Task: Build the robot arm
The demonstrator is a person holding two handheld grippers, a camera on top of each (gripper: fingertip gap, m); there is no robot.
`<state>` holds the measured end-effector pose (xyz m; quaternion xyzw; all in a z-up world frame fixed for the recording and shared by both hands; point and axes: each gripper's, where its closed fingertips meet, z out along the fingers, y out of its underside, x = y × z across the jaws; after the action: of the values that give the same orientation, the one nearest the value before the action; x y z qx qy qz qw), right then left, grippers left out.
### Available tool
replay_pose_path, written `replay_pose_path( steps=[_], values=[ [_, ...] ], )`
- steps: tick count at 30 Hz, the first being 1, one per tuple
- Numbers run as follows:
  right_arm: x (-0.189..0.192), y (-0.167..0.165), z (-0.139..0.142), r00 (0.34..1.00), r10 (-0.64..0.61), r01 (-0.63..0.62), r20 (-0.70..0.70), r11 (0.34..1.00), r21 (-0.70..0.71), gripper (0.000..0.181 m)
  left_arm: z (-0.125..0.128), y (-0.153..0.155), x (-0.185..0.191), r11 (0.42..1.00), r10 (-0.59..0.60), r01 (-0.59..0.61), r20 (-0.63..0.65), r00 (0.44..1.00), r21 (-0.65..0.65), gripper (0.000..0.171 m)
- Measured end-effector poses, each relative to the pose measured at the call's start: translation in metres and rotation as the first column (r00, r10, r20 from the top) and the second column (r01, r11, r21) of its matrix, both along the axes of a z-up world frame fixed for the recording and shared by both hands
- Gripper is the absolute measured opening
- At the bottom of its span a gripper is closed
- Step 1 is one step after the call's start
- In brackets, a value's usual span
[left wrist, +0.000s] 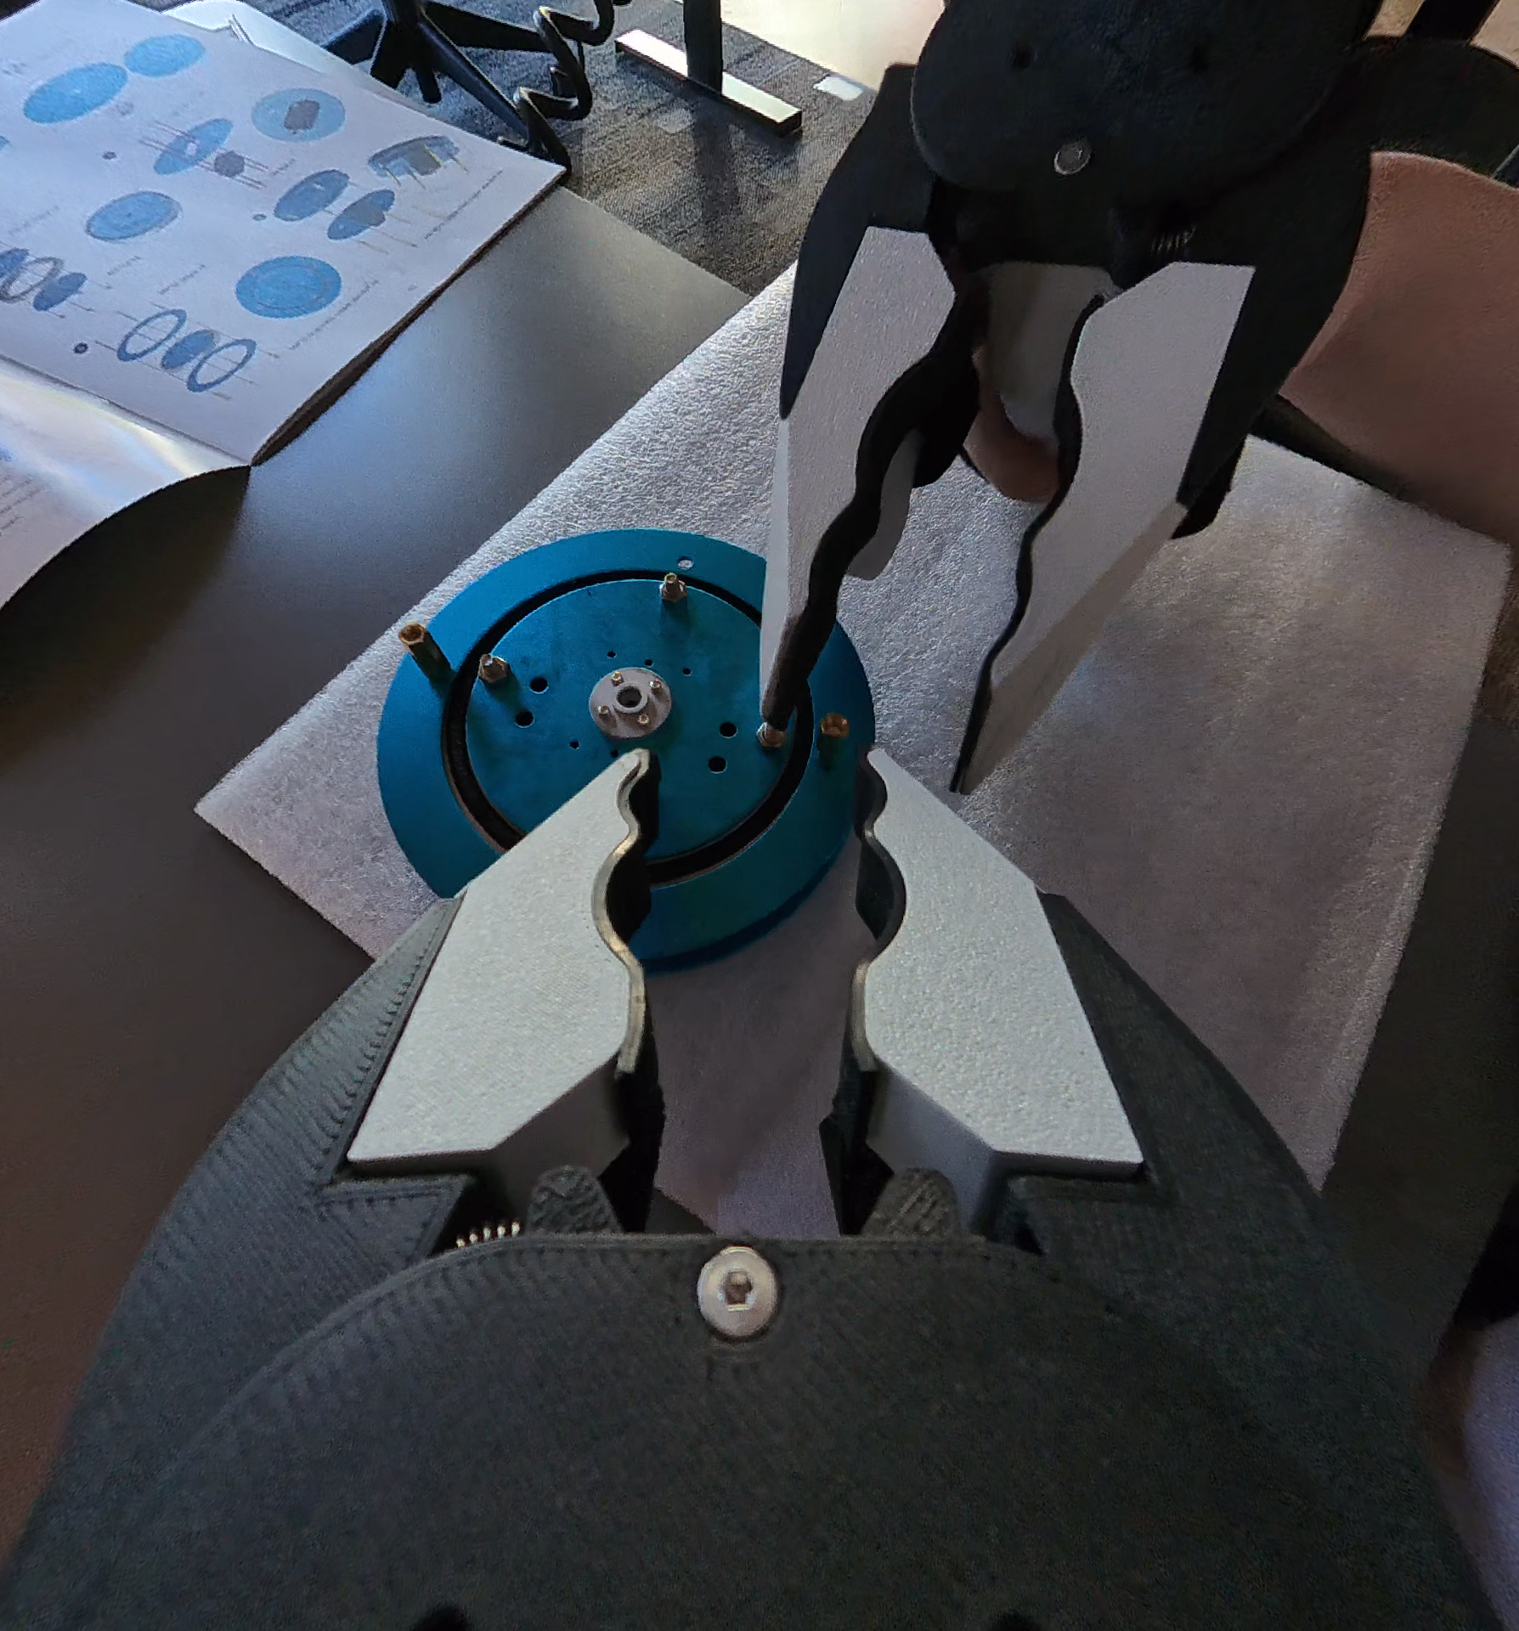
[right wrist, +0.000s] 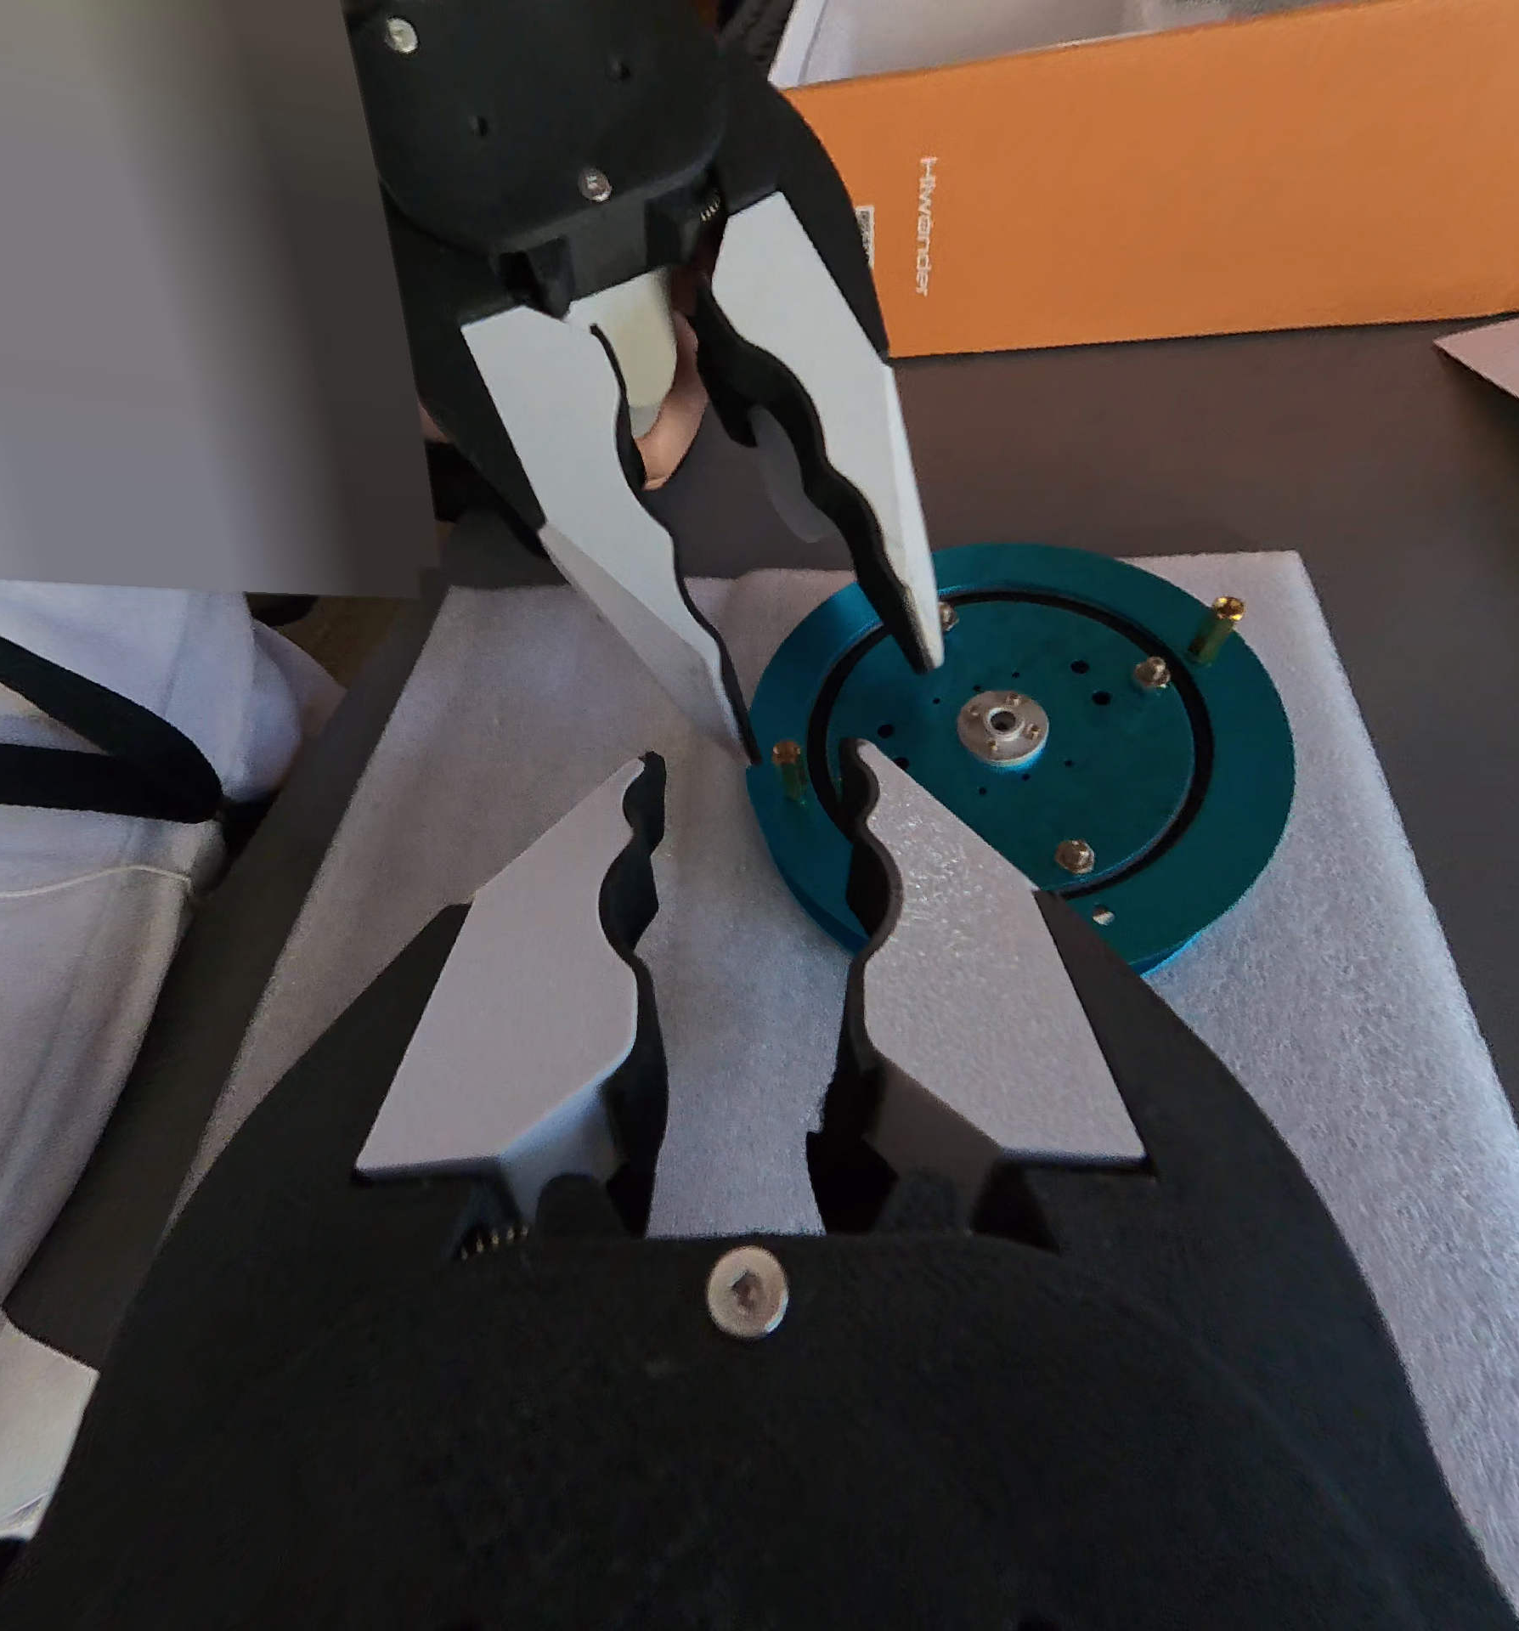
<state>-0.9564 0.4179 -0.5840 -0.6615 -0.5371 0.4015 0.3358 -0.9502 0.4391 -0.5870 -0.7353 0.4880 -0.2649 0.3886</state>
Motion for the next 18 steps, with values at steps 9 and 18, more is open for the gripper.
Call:
replay_pose_path(
  steps=[9, 18],
  values=[
    [0.003, -0.007, -0.004, 0.999, -0.021, 0.022, 0.028, 1.0, -0.022, 0.036, -0.005, 0.005, -0.001, 1.0, 0.022, -0.022, -0.013, 1.0, -0.013, 0.044],
    [0.005, -0.007, 0.001, 0.999, -0.052, 0.052, 0.006, 0.998, -0.025, 0.036, 0.0, 0.001, 0.0, 0.999, 0.005, -0.004, 0.019, 1.0, -0.032, 0.043]
  ],
)
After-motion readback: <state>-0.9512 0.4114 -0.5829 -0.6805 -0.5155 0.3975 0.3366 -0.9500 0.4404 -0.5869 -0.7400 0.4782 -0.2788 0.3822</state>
